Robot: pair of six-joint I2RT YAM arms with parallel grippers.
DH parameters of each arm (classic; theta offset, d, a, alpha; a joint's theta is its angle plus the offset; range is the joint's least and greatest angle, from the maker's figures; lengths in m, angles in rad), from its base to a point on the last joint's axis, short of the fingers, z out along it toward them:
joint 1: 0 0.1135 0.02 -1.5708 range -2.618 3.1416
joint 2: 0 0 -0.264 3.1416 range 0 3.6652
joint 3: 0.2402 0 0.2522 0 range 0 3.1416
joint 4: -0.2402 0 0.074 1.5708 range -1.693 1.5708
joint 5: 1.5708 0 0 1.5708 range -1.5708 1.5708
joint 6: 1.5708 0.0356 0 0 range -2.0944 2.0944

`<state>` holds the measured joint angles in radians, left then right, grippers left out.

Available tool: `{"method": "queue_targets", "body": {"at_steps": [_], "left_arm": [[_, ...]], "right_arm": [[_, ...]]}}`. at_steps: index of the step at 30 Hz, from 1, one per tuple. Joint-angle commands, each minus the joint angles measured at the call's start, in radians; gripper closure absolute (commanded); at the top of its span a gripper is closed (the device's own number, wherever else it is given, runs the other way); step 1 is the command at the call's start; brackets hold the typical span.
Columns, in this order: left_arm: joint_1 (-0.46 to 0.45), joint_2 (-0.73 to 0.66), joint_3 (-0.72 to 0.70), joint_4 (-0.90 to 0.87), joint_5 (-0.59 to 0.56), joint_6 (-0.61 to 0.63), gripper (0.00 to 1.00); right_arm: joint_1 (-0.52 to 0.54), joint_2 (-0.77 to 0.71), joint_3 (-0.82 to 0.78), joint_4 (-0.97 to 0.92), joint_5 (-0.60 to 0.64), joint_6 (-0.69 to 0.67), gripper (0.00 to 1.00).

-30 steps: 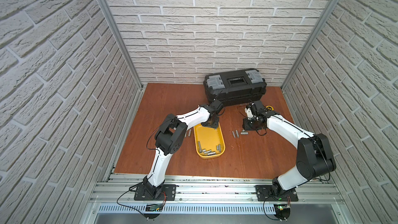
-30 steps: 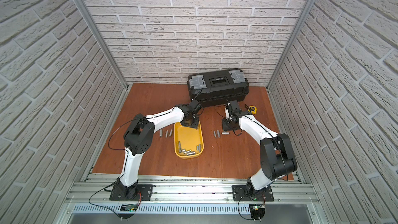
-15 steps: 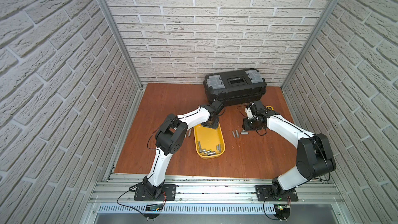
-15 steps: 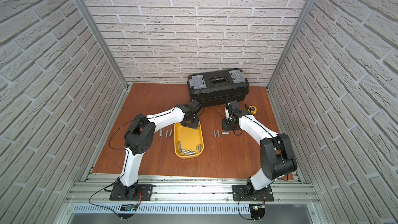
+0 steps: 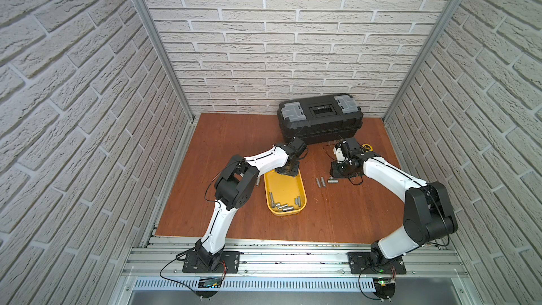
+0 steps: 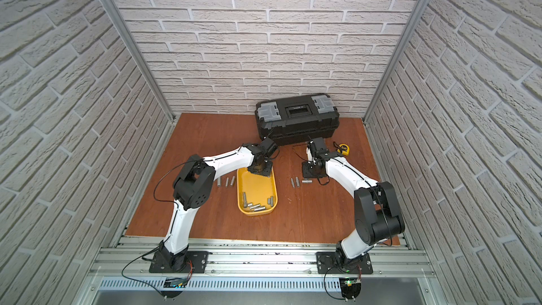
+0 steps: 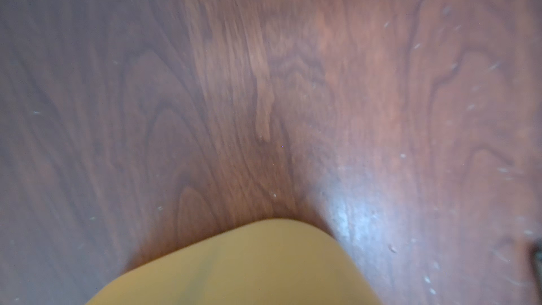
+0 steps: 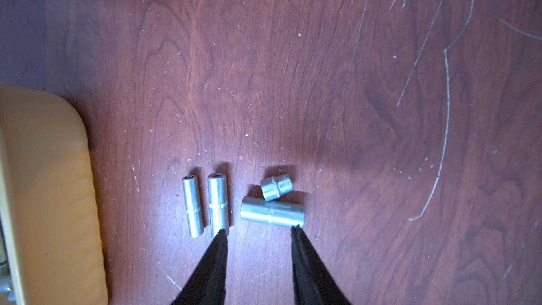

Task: Take out the socket from the storage box
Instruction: Pick up the socket head from the storage box.

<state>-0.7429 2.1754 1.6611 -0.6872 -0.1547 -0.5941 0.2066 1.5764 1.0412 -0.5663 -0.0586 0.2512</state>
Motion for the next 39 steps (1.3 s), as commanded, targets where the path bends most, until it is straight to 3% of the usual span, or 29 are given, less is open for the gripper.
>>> {"method": "queue_targets", "body": {"at_steps": [1, 20, 32, 39], "left_arm": [[-0.009, 0.025, 0.008, -0.025, -0.017, 0.017, 0.62], [-0.023, -0.022, -0.030, -0.020, -0.029, 0.016, 0.89], [-0.008, -0.247, -0.059, -0.020, -0.069, 0.039, 0.89], [0.096, -0.405, -0.192, -0.007, -0.094, 0.030, 0.88]], "right_arm": [[-0.003, -0.015, -0.010, 0.017, -0.010, 0.007, 0.62], [-0.003, -0.016, -0.017, 0.023, -0.015, 0.008, 0.62], [-0.003, -0.032, -0.015, 0.017, -0.016, 0.009, 0.62], [-0.003, -0.045, -0.017, 0.017, -0.023, 0.010, 0.62]]}}
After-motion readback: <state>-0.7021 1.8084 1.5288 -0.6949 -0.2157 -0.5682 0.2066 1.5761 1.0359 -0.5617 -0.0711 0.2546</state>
